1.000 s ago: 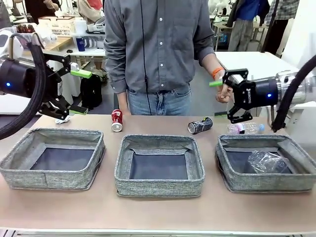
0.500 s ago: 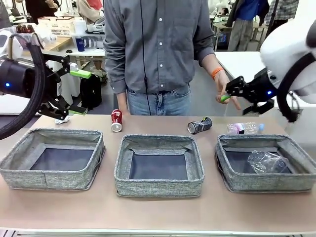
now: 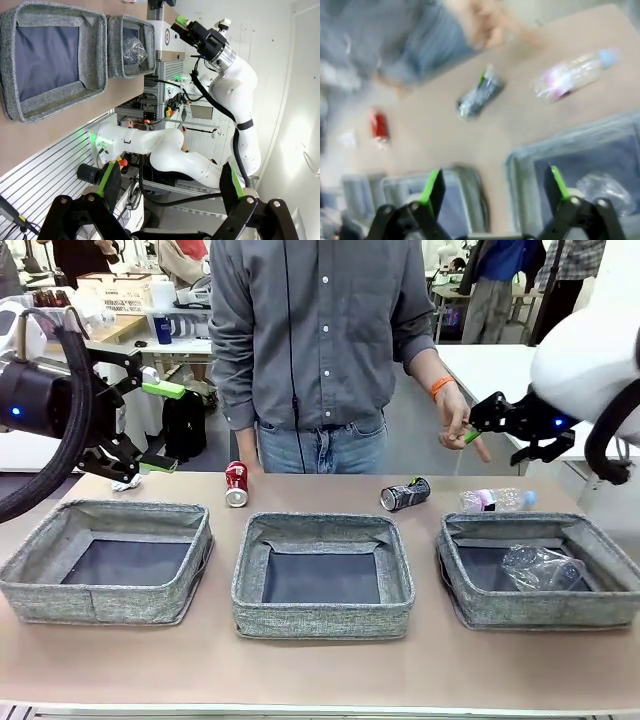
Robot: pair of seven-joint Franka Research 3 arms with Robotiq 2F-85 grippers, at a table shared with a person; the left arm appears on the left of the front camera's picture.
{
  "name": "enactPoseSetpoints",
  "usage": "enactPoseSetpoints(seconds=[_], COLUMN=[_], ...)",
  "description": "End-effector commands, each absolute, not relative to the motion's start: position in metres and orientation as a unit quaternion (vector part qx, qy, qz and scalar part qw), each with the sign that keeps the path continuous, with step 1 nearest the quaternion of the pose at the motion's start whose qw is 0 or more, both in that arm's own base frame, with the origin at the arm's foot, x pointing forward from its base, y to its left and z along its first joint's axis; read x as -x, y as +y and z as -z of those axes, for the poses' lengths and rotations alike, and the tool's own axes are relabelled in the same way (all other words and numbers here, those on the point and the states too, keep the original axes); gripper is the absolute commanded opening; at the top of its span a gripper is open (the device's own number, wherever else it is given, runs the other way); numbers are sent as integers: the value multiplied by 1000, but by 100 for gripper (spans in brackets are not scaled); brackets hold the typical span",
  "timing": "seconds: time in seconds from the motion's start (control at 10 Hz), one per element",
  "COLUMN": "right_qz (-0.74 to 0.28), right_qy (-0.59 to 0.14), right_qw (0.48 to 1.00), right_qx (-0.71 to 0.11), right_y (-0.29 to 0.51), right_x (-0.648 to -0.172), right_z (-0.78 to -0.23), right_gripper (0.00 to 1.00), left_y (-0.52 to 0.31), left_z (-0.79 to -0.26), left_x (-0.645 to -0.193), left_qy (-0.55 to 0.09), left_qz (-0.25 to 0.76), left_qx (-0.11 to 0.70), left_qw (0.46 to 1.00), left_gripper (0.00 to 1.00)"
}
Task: Sort the waste into the appropriate baskets.
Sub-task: Pick up the waste item pointed out by the person.
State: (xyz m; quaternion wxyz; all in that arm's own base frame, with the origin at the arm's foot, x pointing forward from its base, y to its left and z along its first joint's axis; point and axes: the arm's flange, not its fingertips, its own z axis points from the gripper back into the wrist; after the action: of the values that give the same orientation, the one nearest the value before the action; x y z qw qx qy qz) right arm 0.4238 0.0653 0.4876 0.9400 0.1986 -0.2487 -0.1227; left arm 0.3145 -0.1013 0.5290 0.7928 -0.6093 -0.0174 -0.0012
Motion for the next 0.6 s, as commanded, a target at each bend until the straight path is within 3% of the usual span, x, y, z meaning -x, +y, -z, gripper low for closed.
enactPoseSetpoints(seconds=[0.0,0.1,0.2,0.4,0.5], right_qz=[-280,-502,-623,-706,-710], right_qy=[-135,-73,1,1,1], right_qw=[917,822,745,689,694], right_qx=[-250,-259,-239,-165,-121], right_y=[25,7,-5,-12,-9], right_x=[-439,-434,-425,-413,-406], right_z=[-488,-489,-490,-489,-487], right_gripper=[92,92,92,92,92], left_y=[-103,-103,-103,-103,-103], left_z=[-533,-533,-533,-533,-533], left_x=[-313,-313,-313,-313,-313], left_qy=[-14,-14,-14,-14,-14], left_qz=[-3,-3,-3,-3,-3], left_qx=[615,615,615,615,615], left_qw=[788,788,788,788,788], left_gripper=[100,100,100,100,100])
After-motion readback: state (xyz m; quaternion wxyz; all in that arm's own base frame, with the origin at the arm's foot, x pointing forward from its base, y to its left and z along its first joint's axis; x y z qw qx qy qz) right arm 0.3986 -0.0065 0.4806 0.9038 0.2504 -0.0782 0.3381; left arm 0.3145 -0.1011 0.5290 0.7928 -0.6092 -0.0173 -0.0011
